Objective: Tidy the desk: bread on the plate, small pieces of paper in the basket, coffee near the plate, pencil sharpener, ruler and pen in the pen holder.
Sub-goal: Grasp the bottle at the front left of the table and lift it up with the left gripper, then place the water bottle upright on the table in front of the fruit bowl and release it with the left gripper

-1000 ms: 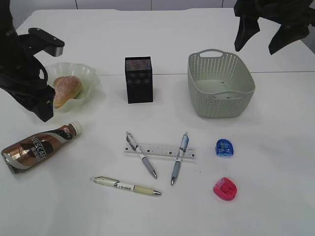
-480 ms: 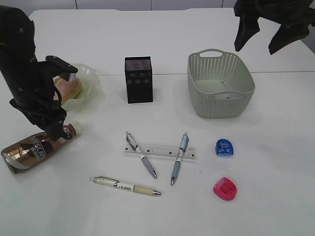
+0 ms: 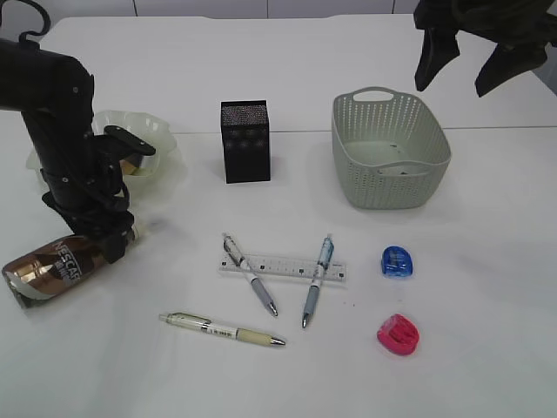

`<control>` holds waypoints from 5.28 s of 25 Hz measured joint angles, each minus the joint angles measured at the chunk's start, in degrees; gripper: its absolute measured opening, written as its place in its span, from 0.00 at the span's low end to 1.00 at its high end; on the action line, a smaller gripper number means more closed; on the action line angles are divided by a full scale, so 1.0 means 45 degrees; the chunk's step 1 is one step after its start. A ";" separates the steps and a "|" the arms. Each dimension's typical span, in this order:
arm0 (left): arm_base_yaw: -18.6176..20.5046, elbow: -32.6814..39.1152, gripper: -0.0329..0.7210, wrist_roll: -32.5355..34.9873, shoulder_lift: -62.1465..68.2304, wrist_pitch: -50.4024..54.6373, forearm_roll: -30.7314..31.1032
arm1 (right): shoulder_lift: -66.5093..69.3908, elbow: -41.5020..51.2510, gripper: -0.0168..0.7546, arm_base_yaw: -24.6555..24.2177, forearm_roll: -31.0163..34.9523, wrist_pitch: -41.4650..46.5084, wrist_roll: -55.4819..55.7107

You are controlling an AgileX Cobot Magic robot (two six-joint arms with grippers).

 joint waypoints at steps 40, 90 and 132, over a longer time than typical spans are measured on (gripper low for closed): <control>0.0000 -0.0508 0.77 0.0005 0.1089 0.0861 0.0528 | 0.0000 0.0000 0.77 0.0000 0.0000 0.0000 -0.0009; 0.1737 0.3694 0.44 -0.2619 -0.5794 -0.2300 -0.3408 | 0.0000 0.0000 0.77 0.0000 0.0000 0.0000 -0.0030; 0.1640 1.2017 0.44 -0.4976 -0.3116 -2.5993 -0.2016 | 0.0000 0.0000 0.77 0.0000 -0.0046 -0.0024 -0.0222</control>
